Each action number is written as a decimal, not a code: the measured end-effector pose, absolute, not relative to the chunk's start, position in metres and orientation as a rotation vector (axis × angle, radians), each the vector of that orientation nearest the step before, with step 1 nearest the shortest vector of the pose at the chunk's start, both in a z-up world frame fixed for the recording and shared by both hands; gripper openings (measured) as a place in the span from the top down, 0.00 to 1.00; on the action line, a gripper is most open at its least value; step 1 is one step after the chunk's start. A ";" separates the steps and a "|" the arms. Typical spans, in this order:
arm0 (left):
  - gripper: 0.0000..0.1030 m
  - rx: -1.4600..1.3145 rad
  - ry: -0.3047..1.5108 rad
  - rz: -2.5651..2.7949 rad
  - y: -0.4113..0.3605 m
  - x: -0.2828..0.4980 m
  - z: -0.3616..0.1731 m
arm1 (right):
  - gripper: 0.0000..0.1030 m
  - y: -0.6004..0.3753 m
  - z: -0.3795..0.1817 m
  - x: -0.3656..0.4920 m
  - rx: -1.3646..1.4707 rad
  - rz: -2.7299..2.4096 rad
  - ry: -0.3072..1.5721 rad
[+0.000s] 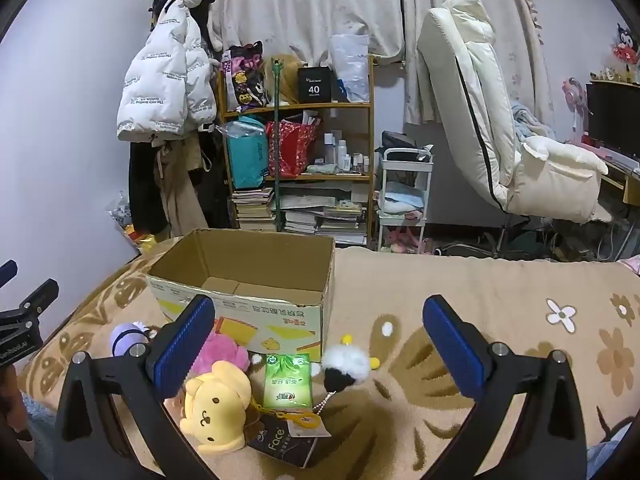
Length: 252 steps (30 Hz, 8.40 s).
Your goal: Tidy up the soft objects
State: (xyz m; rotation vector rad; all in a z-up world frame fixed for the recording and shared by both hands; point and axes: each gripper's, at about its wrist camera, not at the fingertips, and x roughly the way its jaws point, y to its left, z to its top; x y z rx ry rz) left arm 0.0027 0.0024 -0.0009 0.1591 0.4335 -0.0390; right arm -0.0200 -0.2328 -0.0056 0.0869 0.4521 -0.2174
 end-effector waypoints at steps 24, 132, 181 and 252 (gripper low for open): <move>0.02 0.173 0.434 -0.029 -0.001 0.004 -0.006 | 0.00 -0.232 -0.005 -0.020 0.082 -0.216 0.460; 0.02 0.180 0.569 -0.015 0.007 0.040 -0.021 | 0.00 -0.236 -0.021 0.011 0.101 -0.216 0.525; 0.04 0.153 1.017 0.000 -0.002 0.133 -0.136 | 0.43 -0.286 -0.141 0.089 0.304 -0.239 1.041; 0.44 -0.036 1.003 -0.112 0.006 0.130 -0.124 | 0.63 -0.284 -0.144 0.091 0.391 -0.193 0.997</move>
